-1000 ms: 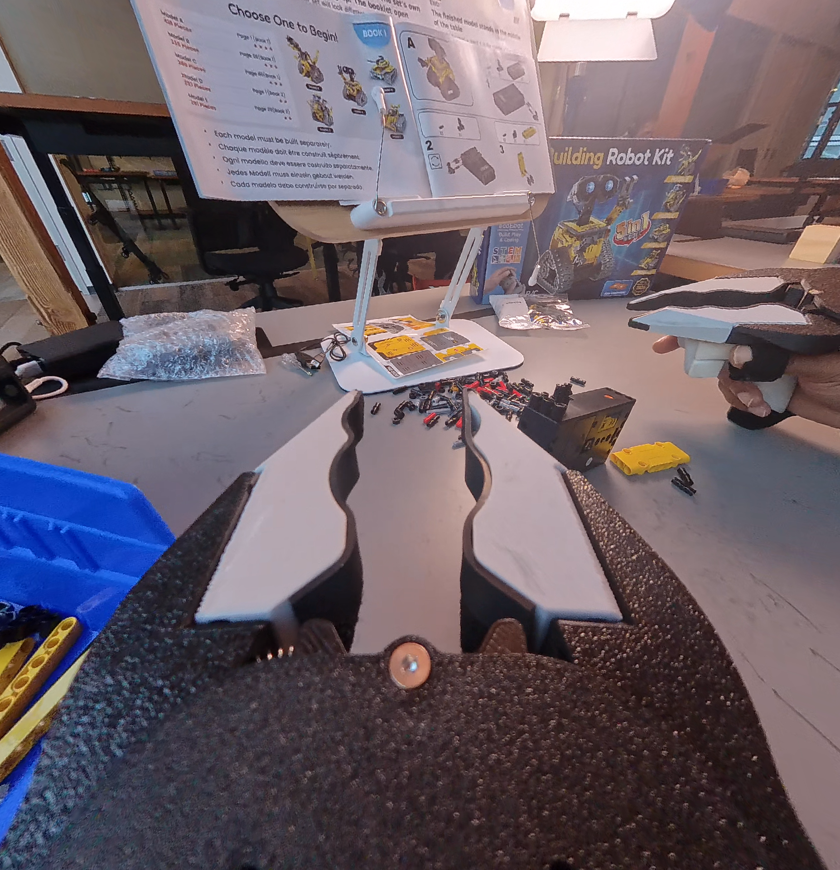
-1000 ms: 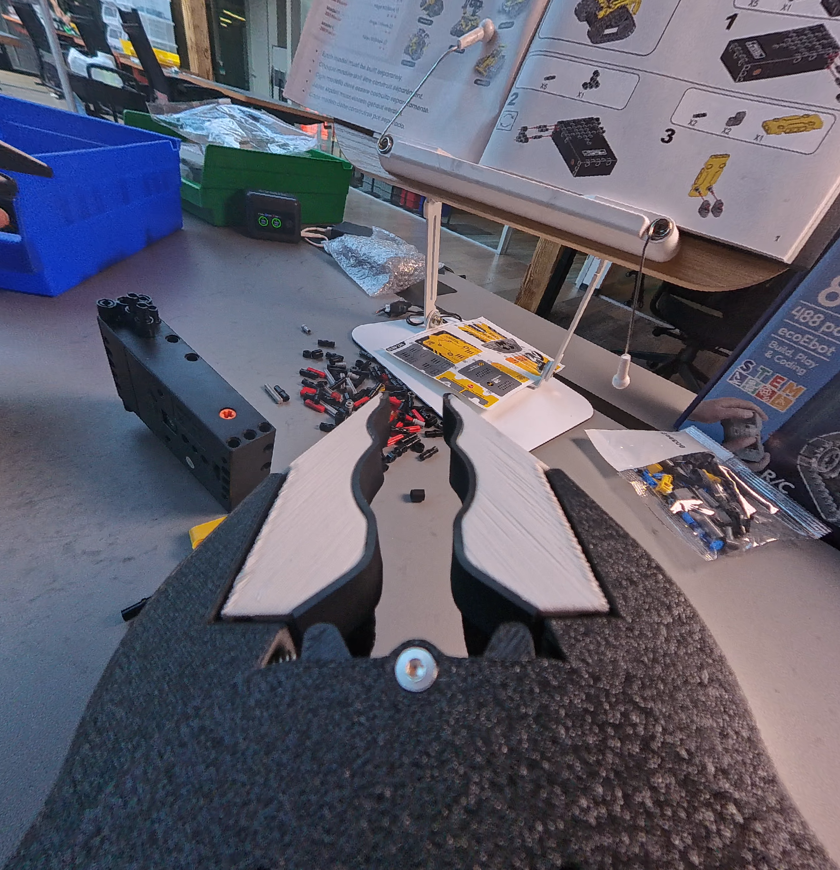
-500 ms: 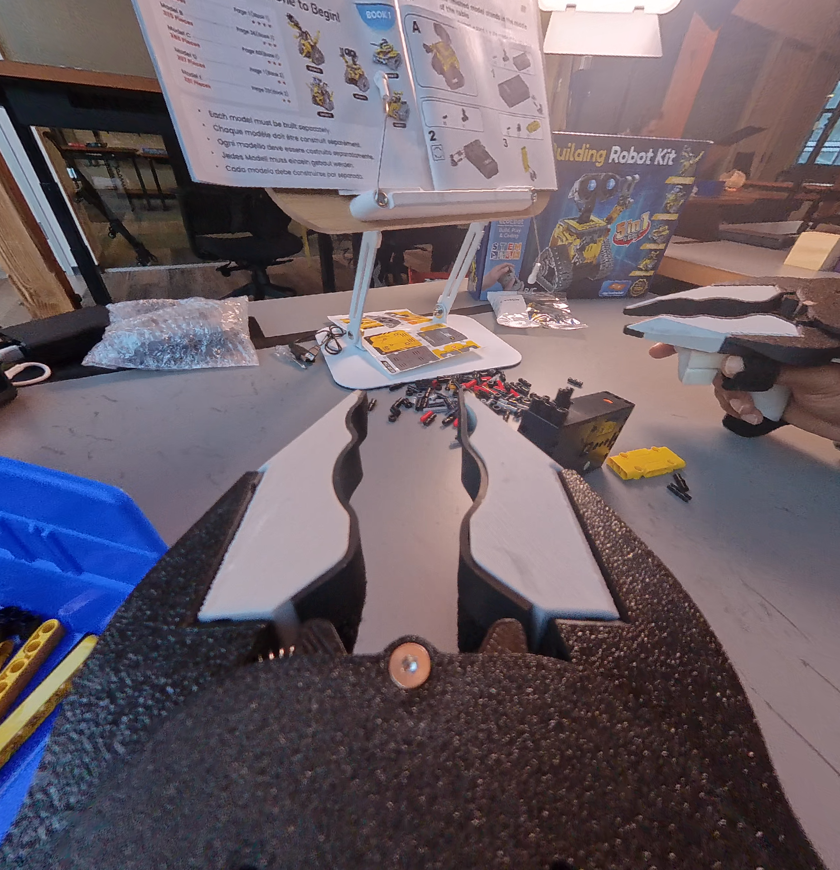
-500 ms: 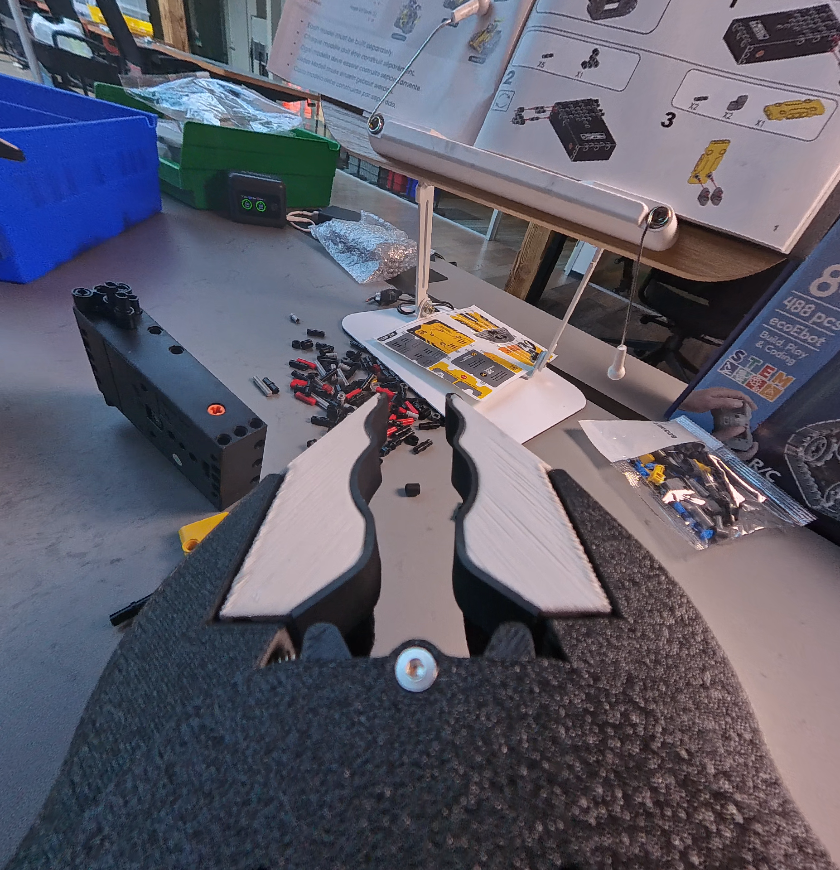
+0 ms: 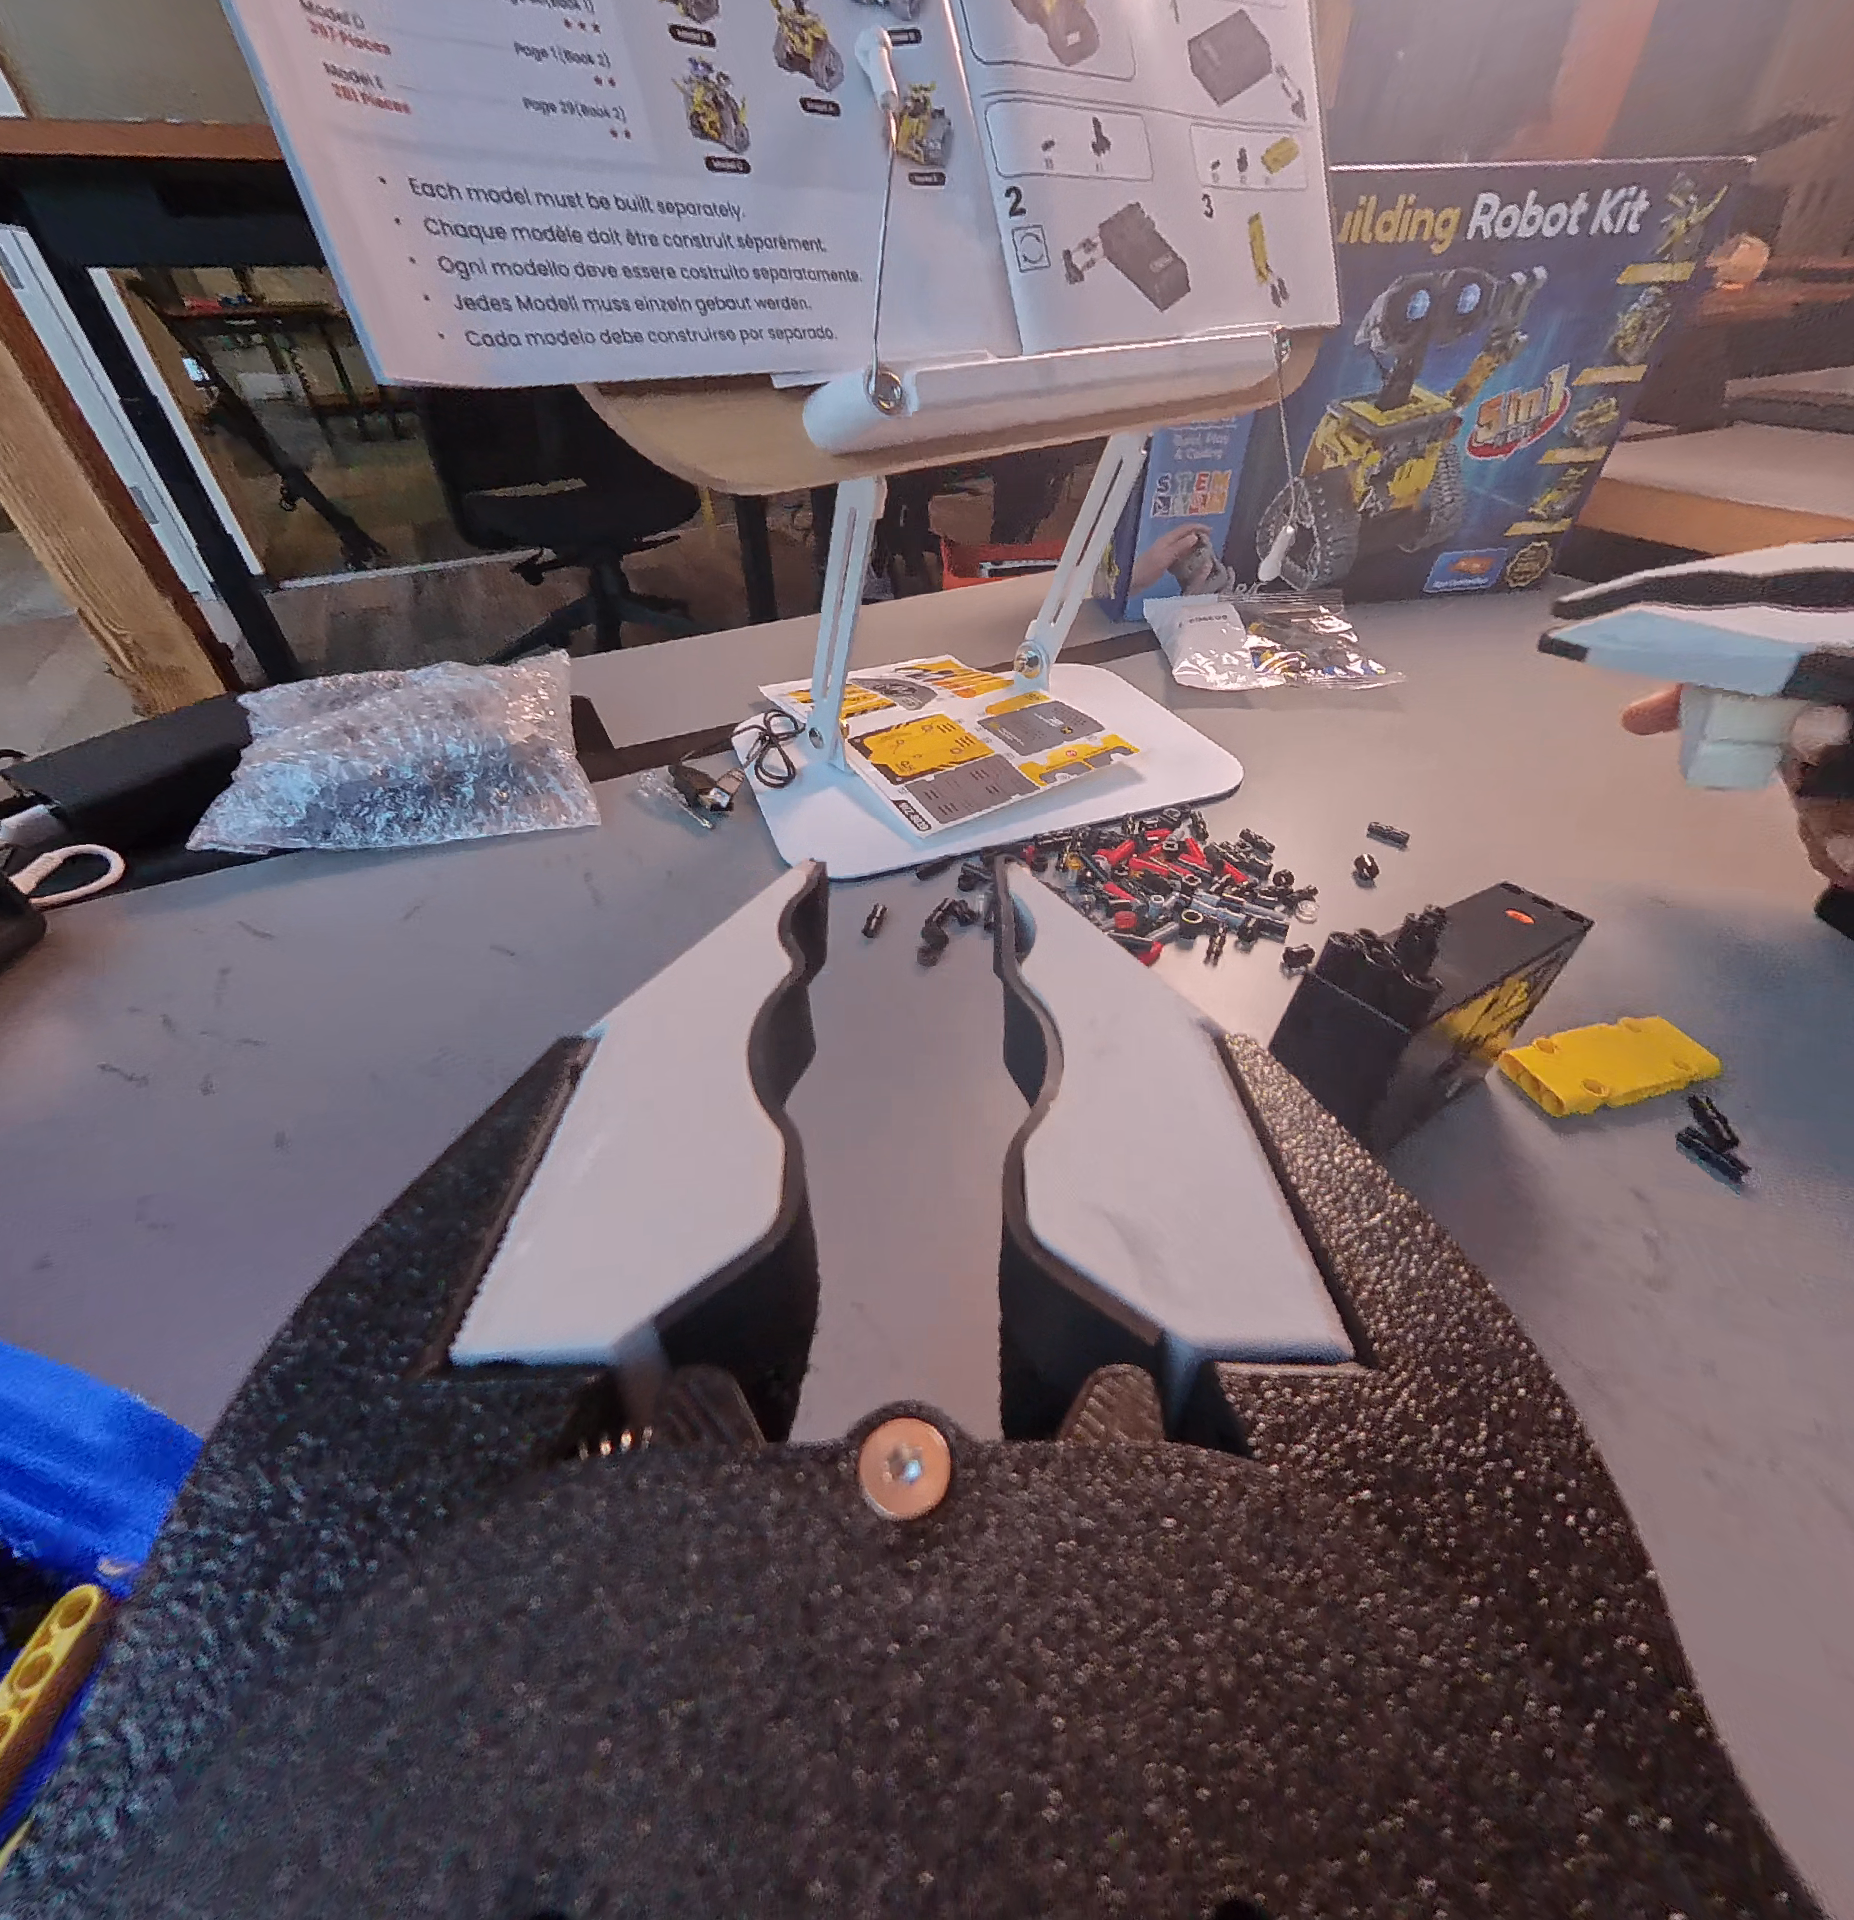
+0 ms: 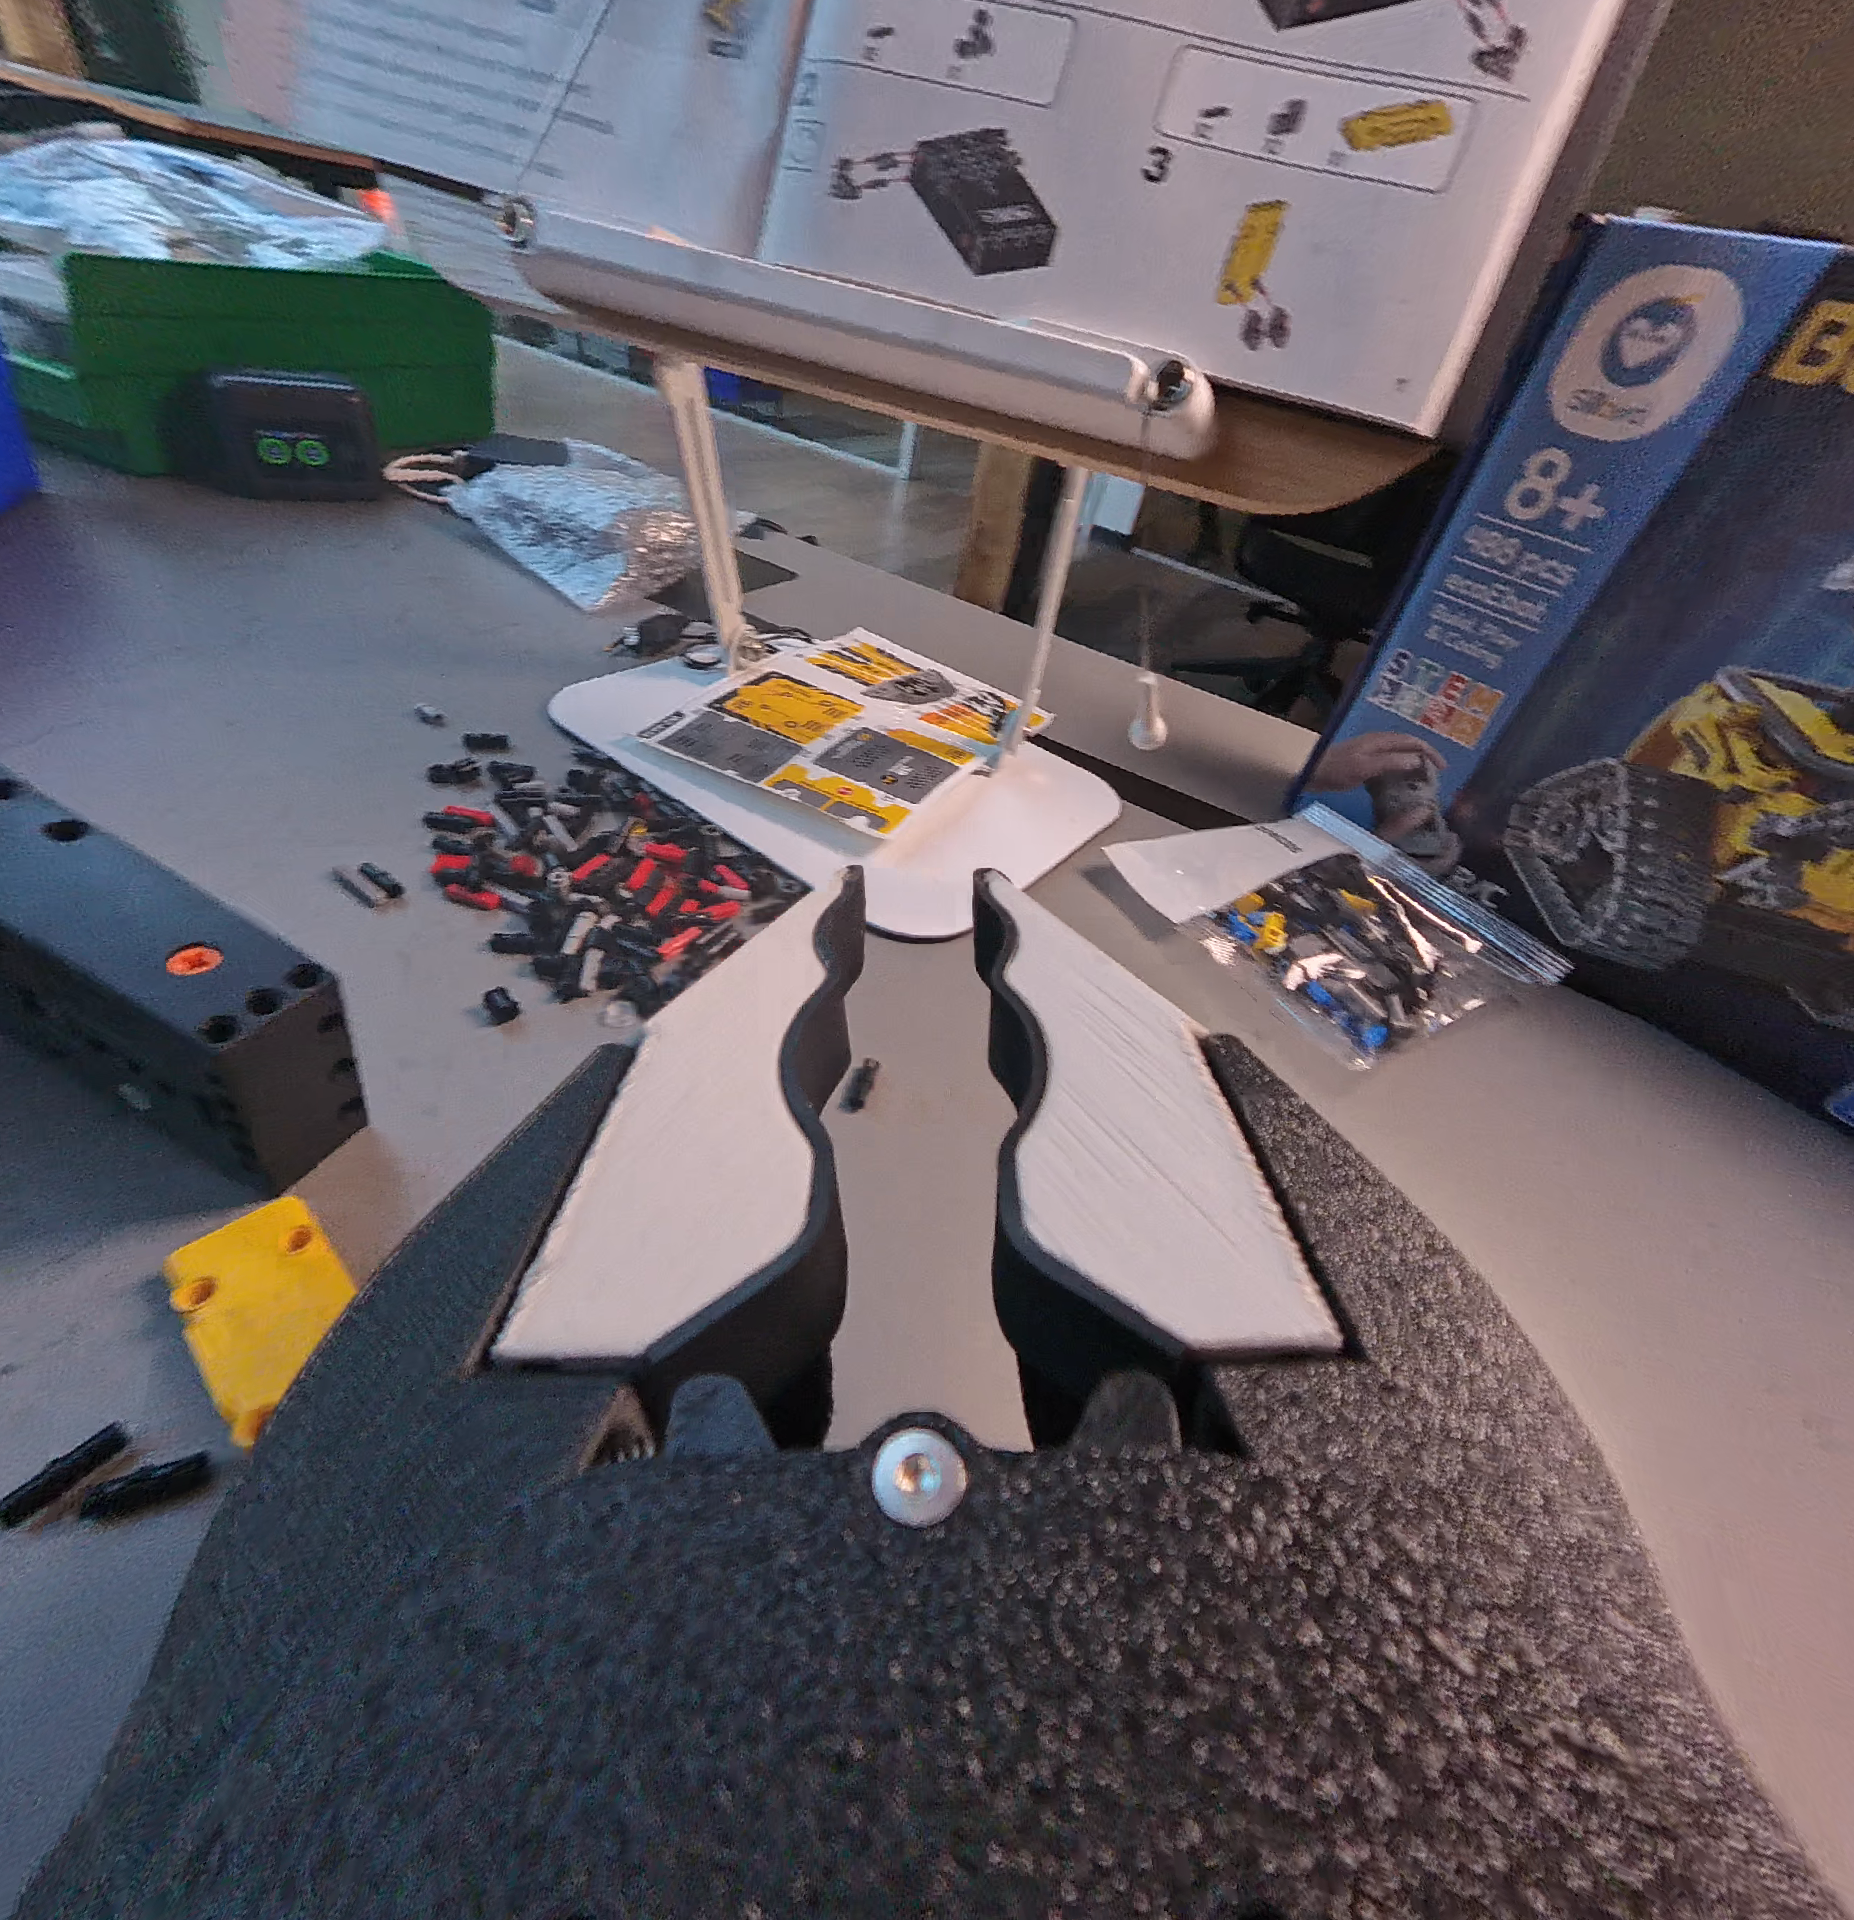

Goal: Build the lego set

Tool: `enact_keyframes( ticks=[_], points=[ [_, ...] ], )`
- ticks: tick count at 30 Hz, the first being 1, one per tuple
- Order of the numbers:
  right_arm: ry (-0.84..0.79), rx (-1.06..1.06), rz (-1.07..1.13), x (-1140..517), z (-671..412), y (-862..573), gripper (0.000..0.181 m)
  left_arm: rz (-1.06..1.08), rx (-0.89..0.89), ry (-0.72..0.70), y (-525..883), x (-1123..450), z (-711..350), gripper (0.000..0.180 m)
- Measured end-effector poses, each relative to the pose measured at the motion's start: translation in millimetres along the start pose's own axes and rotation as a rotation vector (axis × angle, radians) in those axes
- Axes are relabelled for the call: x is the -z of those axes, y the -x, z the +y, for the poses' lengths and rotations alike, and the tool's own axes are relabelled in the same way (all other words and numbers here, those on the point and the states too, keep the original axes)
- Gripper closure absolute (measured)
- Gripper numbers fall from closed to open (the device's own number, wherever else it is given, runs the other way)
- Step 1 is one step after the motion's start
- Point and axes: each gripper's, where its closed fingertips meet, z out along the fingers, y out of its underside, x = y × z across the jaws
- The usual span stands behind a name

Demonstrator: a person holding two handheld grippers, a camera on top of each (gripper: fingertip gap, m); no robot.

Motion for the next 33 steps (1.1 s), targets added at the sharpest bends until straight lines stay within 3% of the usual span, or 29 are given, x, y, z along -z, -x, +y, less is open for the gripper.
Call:
enact_keyframes(
  ticks=[4, 10, 16, 23, 27, 33],
  points=[
    [0.109, 0.006, 0.185, -19, 14, -52, 0.161, 0.051, 0.027, 0.001, -11, 3, 3, 0.148],
    [0.178, -0.030, 0.218, -36, 20, -71, 0.162, 0.079, 0.034, -0.027, -16, 8, -5, 0.147],
    [0.200, 0.007, 0.262, 52, 0, -85, 0.163, 0.077, 0.048, -0.032, -14, 9, -6, 0.147],
    [0.474, -0.059, 0.450, 171, 83, -123, 0.163, 0.072, 0.036, 0.003, -15, 5, 2, 0.147],
    [0.613, -0.127, 0.438, 182, 127, -120, 0.161, 0.081, 0.020, 0.025, -19, 1, 8, 0.147],
    [0.645, -0.125, 0.418, 176, 131, -121, 0.162, 0.067, -0.003, 0.040, -17, 1, 11, 0.147]
  ],
)
